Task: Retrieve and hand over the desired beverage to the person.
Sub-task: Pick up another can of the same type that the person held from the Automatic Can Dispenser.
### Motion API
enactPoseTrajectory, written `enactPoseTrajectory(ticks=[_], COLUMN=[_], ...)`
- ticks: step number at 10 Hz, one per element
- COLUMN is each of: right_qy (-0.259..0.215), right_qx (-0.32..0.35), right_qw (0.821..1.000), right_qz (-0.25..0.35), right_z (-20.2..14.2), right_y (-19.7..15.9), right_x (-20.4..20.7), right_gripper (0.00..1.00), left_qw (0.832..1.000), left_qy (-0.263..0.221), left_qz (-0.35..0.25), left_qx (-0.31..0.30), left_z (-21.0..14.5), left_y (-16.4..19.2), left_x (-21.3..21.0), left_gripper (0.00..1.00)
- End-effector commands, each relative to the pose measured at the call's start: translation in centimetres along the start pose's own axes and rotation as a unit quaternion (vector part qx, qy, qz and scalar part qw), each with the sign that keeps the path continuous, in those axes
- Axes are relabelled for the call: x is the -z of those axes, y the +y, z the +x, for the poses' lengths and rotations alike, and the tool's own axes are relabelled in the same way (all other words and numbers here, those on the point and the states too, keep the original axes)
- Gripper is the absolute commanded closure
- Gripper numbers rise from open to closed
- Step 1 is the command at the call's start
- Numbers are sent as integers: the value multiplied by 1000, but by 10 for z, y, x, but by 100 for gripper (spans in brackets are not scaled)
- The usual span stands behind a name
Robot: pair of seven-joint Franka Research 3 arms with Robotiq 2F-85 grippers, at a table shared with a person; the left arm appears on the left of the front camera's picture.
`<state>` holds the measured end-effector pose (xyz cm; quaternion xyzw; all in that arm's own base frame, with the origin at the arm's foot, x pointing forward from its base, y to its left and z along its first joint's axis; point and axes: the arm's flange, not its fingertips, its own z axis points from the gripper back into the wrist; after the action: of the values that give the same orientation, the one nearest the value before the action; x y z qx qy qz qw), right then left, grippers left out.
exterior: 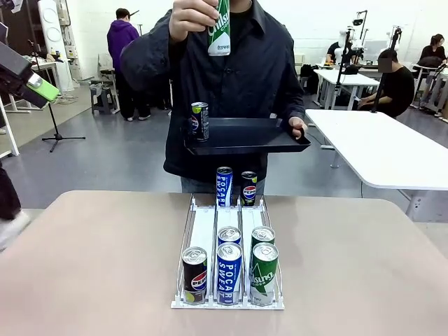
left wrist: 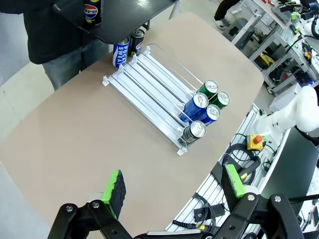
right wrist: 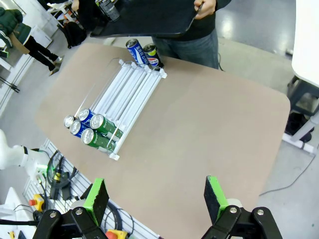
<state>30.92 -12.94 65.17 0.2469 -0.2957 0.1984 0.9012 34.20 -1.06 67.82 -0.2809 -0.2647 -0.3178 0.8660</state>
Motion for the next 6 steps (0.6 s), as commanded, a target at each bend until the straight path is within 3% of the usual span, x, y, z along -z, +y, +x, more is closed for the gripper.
enactPoseTrajectory(ticks=[1,6], right_qy=[-9,-9], right_qx=[-5,-5], right_qw=[1000,1000], right_qz=[18,18], right_z=[2,2], right_y=[0,0], right_x=[1,1], right_gripper=[0,0], left_qw=[1000,1000], left_qy=[-3,-3], left_qz=[-1,-1], left_qx=[2,2], left_z=[2,2], left_y=[0,0], left_x=[0,0], left_gripper=[0,0])
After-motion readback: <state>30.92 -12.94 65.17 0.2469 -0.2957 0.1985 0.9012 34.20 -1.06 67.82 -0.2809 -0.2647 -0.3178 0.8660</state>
